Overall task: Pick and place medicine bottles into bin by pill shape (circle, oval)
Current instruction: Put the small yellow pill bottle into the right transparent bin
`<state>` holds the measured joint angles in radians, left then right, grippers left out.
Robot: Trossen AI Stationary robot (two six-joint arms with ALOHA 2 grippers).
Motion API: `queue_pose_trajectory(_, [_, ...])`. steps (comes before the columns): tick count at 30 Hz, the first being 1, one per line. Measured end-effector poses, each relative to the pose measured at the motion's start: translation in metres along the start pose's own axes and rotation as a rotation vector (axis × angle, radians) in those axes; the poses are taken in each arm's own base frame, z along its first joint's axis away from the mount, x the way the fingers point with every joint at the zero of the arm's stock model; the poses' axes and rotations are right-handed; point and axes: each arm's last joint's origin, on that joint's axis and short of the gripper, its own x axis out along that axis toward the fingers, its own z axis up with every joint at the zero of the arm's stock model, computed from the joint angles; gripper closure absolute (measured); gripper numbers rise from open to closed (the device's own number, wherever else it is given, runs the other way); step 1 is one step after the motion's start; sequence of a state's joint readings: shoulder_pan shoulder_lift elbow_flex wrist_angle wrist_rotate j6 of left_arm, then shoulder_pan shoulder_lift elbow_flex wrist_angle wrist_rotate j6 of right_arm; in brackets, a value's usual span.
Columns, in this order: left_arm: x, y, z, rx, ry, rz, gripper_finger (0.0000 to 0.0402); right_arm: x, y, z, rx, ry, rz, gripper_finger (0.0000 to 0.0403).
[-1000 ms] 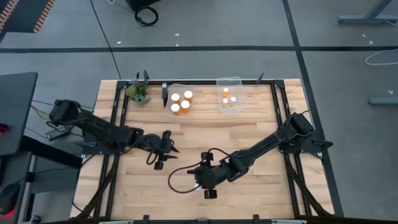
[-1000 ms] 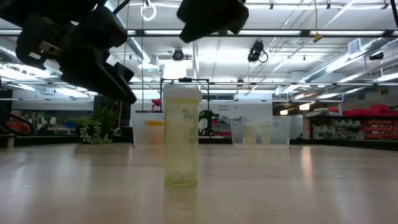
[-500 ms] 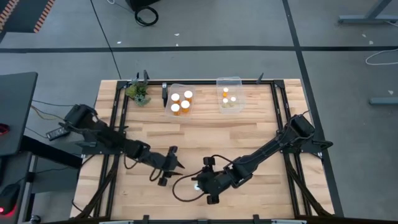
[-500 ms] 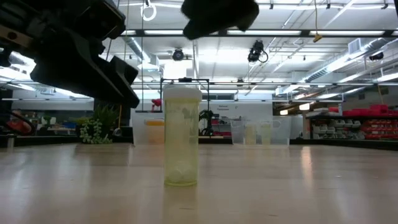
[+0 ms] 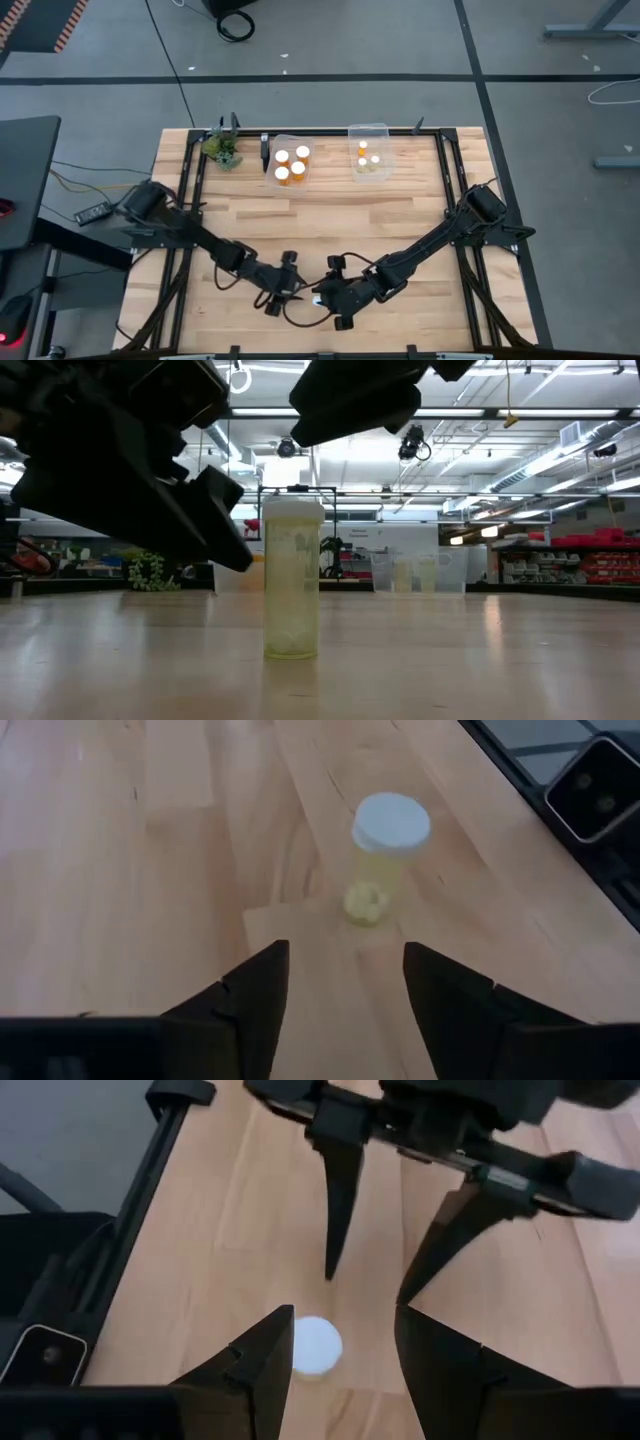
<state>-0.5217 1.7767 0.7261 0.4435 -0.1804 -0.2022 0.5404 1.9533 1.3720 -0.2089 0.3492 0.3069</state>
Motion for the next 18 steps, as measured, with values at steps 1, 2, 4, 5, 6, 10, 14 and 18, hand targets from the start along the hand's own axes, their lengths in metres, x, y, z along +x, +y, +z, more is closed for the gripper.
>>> queue_pose_trajectory(1, [0.002, 0.000, 0.001, -0.002, -0.001, 0.001, 0.0192, 0.000, 0.000, 0.000, -0.001, -0.002, 0.000, 0.0221])
queue_pose_trajectory(2, [0.004, -0.001, 0.002, -0.005, -0.001, 0.002, 0.0191, 0.000, 0.000, 0.001, -0.005, -0.006, 0.002, 0.0221])
queue_pose_trajectory(4, [0.007, -0.002, 0.002, -0.013, 0.000, 0.003, 0.0191, 0.000, 0.000, 0.001, -0.016, -0.013, 0.003, 0.0221])
queue_pose_trajectory(5, [0.008, -0.002, 0.002, -0.017, 0.001, 0.003, 0.0193, 0.000, 0.000, 0.002, -0.021, -0.018, 0.004, 0.0221])
queue_pose_trajectory(6, [0.009, -0.002, 0.002, -0.018, 0.003, 0.004, 0.0195, 0.000, 0.000, 0.002, -0.024, -0.021, 0.005, 0.0221])
queue_pose_trajectory(10, [0.013, -0.002, 0.001, -0.032, -0.018, 0.004, 0.0199, 0.000, 0.000, 0.002, -0.014, -0.020, 0.007, 0.0221])
queue_pose_trajectory(14, [0.020, -0.004, -0.004, -0.047, -0.025, 0.000, 0.0186, 0.000, 0.000, 0.002, -0.011, -0.020, 0.008, 0.0221])
queue_pose_trajectory(18, [0.028, -0.005, -0.006, -0.022, -0.030, -0.001, 0.0154, 0.000, 0.001, 0.002, -0.011, -0.021, 0.008, 0.0221])
